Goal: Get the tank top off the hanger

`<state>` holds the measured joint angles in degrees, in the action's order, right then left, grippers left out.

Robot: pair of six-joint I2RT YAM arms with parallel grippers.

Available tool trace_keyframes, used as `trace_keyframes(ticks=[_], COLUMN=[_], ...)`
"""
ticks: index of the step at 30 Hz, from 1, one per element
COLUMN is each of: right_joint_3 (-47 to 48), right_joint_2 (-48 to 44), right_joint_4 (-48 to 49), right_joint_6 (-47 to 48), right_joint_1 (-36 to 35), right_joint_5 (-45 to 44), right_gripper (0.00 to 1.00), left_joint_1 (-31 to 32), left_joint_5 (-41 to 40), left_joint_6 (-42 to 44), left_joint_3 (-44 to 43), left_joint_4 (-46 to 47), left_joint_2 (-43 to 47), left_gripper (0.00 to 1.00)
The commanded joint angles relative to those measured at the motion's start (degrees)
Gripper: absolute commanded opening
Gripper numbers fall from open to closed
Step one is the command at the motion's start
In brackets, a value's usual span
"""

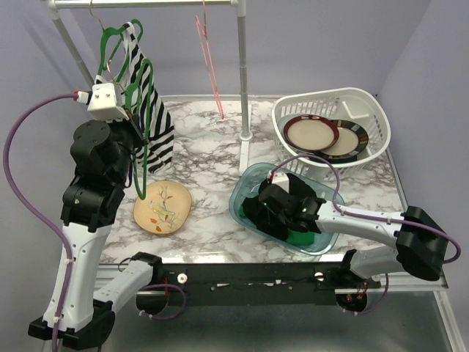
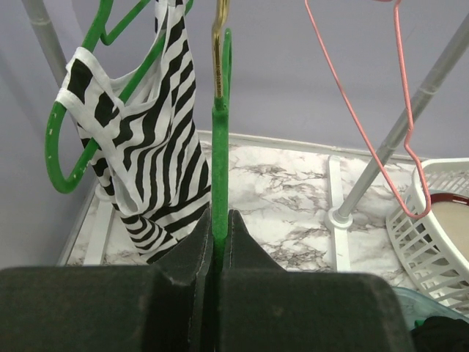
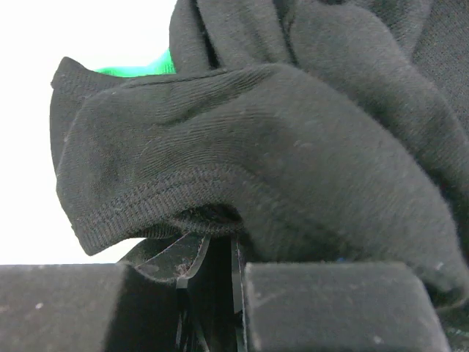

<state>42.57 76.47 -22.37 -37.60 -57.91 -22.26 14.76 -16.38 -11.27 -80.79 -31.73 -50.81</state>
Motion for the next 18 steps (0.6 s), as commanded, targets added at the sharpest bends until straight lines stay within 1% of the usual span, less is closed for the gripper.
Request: trace_keyframes(ticks=[1, 4, 5, 6, 7, 8, 9, 10, 11, 12, 13, 14, 18], right_joint_3=[0.1, 2.4, 2.9, 3.3, 3.7, 4.3, 4.8, 5.7, 5.9, 6.3, 6.5, 6.7, 7.0], right_joint_2=[-2.2, -8.3, -13.0, -15.1, -17.6, -19.3, -22.6, -24.0, -25.3, -27.8, -28.7, -29.9, -34.7], right_joint_4=[0.5, -2.9, -3.2, -3.2, -3.5, -4.1, -4.5, -5.0, -5.3, -5.2, -4.4, -4.3, -4.6], right_joint_6=[0.3, 1.6, 2.0, 3.9, 4.4, 4.6, 5.2, 5.3, 5.6, 6.4, 7.0, 7.2, 6.9], right_joint_1=[0.2, 0.2, 0.1, 0.2, 0.1, 0.1, 0.2, 0.2, 0.2, 0.1, 0.2, 0.2, 0.2], right_joint_5=[-2.8, 0.7, 1.9, 4.9, 5.7, 6.5, 7.7, 8.1, 8.8, 10.8, 12.1, 13.1, 17.0], right_gripper=[0.21, 0.31, 0.39, 0.43, 0.47, 0.54, 0.58, 0.64, 0.75, 0.80, 0.86, 1.00, 1.00], left_joint_1=[0.3, 0.3, 0.3, 0.3, 0.3, 0.3, 0.3, 0.3, 0.3, 0.3, 0.3, 0.3, 0.3], left_joint_5=[-0.4, 0.6, 0.7, 0.9, 1.2, 1.4, 1.7, 2.1, 2.4, 2.6, 0.9, 0.3, -3.7], left_joint_6=[2.9, 3.4, 3.4, 3.5, 3.7, 4.1, 4.6, 4.8, 5.2, 6.0, 6.4, 7.0, 9.2], left_joint_3=[-4.7, -7.7, -8.8, -9.5, -9.9, -11.2, -12.0, -13.0, -14.6, -15.0, -15.0, -15.7, -20.4], left_joint_4=[-2.3, -3.4, -3.6, -3.9, -4.0, -4.0, -4.2, -4.8, -4.9, -4.7, -3.2, -2.9, -3.1], left_joint_2=[-1.4, -3.8, -4.9, -5.6, -6.3, -7.8, -8.8, -9.7, -11.9, -13.0, -14.0, -16.3, -22.9], left_gripper=[0.00, 0.00, 0.00, 0.00, 0.00, 0.00, 0.00, 0.00, 0.00, 0.00, 0.00, 0.00, 0.00])
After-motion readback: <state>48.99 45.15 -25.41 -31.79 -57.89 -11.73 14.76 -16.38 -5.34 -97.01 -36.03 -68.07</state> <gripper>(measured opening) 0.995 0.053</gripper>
